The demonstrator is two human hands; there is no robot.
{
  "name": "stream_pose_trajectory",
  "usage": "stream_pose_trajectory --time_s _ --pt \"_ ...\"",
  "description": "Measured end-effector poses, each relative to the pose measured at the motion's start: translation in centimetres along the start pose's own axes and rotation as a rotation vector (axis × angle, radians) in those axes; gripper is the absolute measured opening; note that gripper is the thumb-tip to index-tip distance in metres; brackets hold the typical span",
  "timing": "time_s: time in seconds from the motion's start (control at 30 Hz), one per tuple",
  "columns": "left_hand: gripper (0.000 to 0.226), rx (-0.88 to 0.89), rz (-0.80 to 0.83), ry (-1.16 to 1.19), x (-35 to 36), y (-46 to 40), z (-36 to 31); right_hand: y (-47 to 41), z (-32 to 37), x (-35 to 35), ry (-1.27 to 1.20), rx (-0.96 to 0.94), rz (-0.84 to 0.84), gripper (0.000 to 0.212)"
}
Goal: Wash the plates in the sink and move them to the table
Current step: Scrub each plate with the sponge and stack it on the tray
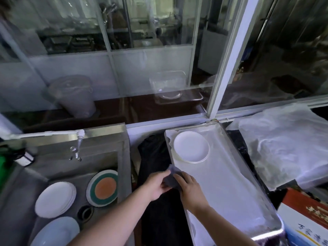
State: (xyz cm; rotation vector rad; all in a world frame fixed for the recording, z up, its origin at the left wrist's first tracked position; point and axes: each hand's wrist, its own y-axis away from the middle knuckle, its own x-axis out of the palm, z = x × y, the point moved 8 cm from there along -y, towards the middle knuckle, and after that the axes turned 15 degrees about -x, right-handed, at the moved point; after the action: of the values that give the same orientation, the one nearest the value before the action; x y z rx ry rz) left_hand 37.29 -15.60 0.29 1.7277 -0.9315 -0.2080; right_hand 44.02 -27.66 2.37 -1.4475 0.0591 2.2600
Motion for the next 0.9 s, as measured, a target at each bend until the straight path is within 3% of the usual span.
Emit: stream_pose_trajectory --time_s 0.17,0.33,0.53,0.7,0.9 --pt "0.026 0.067 -0.055 0.162 -10.8 5.7 1.9 -1.0 11.8 5.9 0.027 -0.04 0.094 0.08" --pt "0.017 0.16 -0.073 0.169 -22.2 12.5 3.9 -4.0 22.8 13.2 -0.106 -0.062 0.133 0.092" --pt "0.007 0.104 -0.273 0.122 -38.6 19.1 7.5 -6.3 34.1 21.5 -0.16 -0.182 0.324 0.092" --pt "0.015 0.029 -0.404 0.267 -48.5 20.8 12.3 -7.2 38.4 26.2 -0.156 -0.241 0.442 0.076" --pt "0.016 -0.011 -0.437 0.353 -52.8 20.1 14.7 -8.1 39.1 29.1 -0.179 -0.217 0.498 0.066"
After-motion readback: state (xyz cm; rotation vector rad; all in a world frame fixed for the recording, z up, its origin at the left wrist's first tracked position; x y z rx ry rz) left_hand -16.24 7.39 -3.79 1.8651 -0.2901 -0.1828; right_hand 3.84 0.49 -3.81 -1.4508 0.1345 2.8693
